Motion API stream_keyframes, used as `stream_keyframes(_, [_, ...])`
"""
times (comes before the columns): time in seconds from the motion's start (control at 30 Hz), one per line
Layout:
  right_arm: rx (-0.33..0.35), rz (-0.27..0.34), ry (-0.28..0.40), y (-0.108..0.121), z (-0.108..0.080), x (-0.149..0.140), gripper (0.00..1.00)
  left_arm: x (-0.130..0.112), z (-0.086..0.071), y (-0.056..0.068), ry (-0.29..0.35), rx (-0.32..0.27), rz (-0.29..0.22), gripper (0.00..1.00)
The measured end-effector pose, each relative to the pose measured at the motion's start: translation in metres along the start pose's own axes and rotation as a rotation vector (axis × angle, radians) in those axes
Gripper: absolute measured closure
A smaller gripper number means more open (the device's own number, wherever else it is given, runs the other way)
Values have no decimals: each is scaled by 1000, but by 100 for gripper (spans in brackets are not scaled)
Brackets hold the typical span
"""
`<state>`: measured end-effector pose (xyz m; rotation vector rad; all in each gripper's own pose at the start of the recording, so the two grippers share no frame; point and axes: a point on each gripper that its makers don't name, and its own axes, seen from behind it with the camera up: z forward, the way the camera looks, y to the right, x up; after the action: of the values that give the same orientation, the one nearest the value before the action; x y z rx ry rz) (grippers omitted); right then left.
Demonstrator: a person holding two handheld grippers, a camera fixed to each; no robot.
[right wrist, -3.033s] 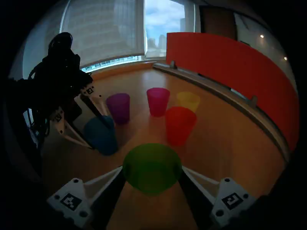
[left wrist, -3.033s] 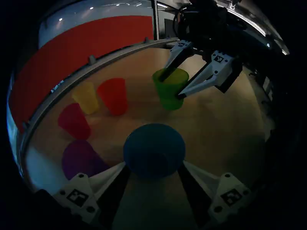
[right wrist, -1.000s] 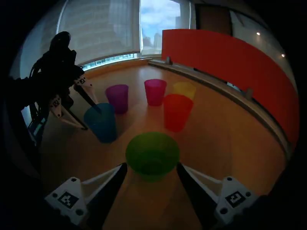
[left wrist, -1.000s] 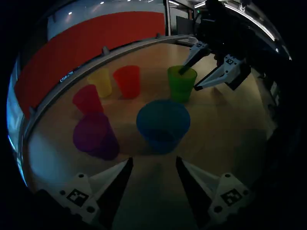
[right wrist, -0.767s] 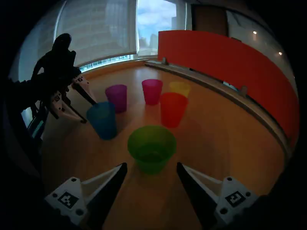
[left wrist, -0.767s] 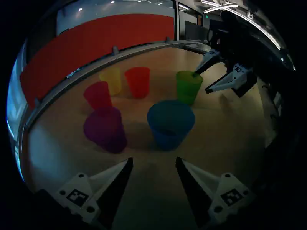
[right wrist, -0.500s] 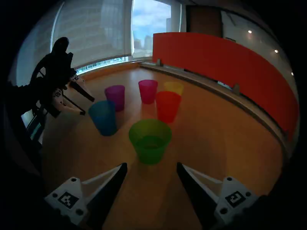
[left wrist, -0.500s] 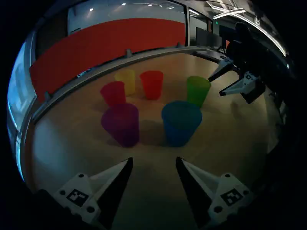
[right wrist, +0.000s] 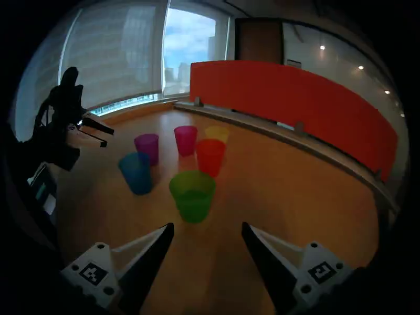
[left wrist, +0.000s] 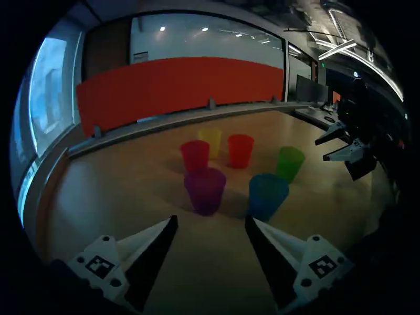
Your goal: Pour water
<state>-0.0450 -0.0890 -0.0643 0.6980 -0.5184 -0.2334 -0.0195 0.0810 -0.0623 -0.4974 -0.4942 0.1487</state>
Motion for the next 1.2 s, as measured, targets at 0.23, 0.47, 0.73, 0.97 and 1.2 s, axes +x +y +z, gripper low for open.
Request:
stream_keyframes(0.23, [-76, 29, 61, 11, -12, 12, 0, 11, -16, -15, 88, 73, -59, 4])
stream_keyframes(0.47, [-153, 62, 124, 22, -21, 25, 1, 18, -30, -30, 159, 142, -101, 4])
stream_keyframes(0.73, [-269, 141, 221, 43, -31, 43, 1, 27, -39, -48, 241, 236, -133, 4])
stream_keyframes(0.97, [-355, 176, 296, 55, -37, 56, 1, 34, -44, -57, 302, 311, -132, 4])
stream_keyframes(1.2, [-462, 175, 350, 67, -47, 66, 1, 46, -51, -64, 361, 375, -132, 4])
